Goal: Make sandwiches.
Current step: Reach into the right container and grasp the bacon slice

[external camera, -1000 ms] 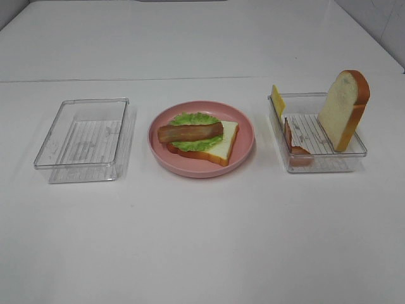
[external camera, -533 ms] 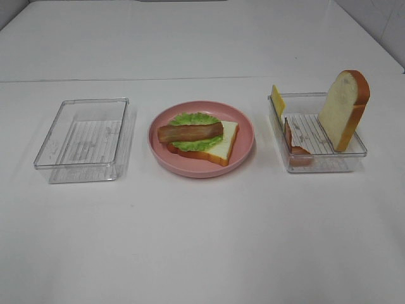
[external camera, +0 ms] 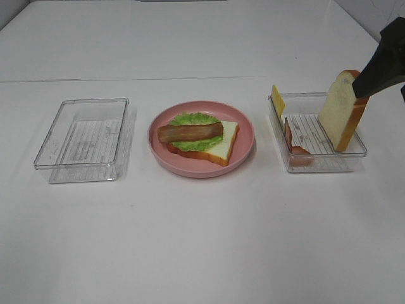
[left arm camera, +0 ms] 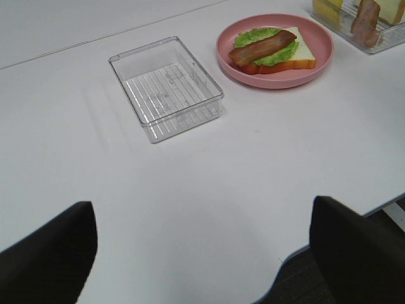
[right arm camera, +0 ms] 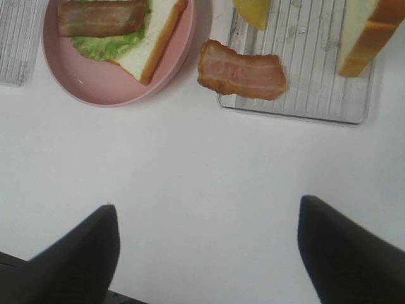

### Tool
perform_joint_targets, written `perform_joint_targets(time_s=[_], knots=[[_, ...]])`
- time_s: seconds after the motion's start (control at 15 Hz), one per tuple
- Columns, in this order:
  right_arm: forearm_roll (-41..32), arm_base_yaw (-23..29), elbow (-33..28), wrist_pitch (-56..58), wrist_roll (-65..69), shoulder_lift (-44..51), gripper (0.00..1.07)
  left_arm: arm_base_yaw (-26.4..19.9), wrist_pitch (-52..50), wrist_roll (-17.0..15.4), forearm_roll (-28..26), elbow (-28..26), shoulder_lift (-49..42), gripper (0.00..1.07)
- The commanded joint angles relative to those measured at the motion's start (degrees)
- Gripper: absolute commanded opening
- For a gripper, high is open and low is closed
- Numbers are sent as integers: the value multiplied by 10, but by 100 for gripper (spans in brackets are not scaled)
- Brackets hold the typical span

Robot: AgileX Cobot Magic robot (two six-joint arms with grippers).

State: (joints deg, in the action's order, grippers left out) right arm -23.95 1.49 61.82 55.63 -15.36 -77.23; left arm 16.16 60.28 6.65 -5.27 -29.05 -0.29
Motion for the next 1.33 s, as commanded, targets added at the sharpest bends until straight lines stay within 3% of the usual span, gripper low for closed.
perform_joint_targets(time_s=[0.07, 0.33, 0.67, 0.93, 1.33], knots=[[-5, 0, 43, 11, -7, -55, 73, -2, -6, -4, -7, 3, -12, 86], [6, 28, 107, 26, -7, -123, 70, -2, -6, -4, -7, 3, -12, 86], [49, 120, 216, 44, 69, -240, 68, -2, -6, -4, -7, 3, -12, 86], [73, 120, 280, 101, 99, -330, 68, -2, -6, -4, -7, 3, -12, 86], [106, 120, 286, 64, 102, -395, 68, -2, -6, -4, -7, 3, -12, 86]])
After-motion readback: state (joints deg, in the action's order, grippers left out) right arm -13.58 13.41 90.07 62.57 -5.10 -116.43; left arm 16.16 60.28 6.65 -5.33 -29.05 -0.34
